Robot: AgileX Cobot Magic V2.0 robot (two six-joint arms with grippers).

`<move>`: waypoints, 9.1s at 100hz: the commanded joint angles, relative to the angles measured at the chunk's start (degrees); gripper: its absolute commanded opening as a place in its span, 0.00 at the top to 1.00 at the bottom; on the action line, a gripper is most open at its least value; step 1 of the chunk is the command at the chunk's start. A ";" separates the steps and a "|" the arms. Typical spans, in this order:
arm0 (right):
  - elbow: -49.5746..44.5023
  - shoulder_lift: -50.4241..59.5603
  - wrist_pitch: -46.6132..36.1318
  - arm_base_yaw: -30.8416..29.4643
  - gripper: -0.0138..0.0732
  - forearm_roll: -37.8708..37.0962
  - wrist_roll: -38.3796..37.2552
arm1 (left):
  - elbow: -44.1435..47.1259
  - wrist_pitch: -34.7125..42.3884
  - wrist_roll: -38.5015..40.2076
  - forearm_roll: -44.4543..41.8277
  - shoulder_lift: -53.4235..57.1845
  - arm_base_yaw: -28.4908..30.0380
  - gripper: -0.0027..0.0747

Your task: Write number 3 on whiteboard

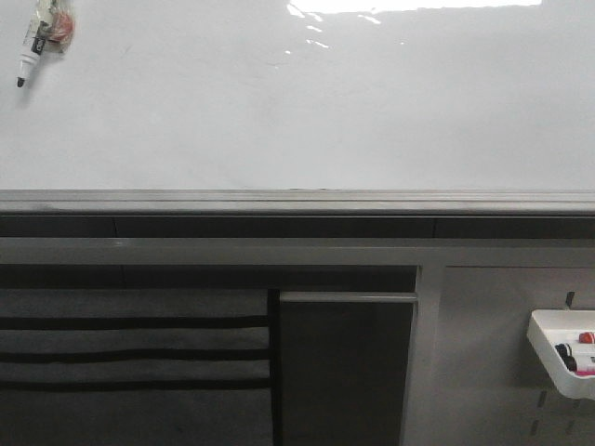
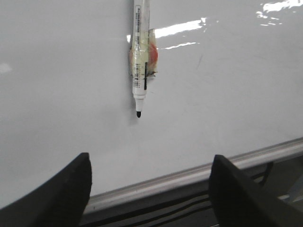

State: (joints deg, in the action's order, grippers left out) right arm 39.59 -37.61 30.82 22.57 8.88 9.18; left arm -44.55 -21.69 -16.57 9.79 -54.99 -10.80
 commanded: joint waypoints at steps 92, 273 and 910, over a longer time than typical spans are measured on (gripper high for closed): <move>2.08 -6.89 -9.56 3.08 0.09 0.60 1.27 | -15.37 17.70 -0.19 -2.04 -27.55 -0.54 0.77; 25.91 -35.98 15.08 19.14 0.21 35.97 57.25 | -15.86 -36.49 -30.10 11.35 -10.65 -32.17 0.99; 19.42 -30.81 2.31 23.06 0.88 12.35 49.45 | -5.74 -25.81 -43.87 24.62 3.45 -16.87 0.51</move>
State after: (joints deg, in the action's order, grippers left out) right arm 57.54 -70.17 37.30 45.20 20.06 56.04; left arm -47.03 -49.50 -56.81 31.01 -48.30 -24.78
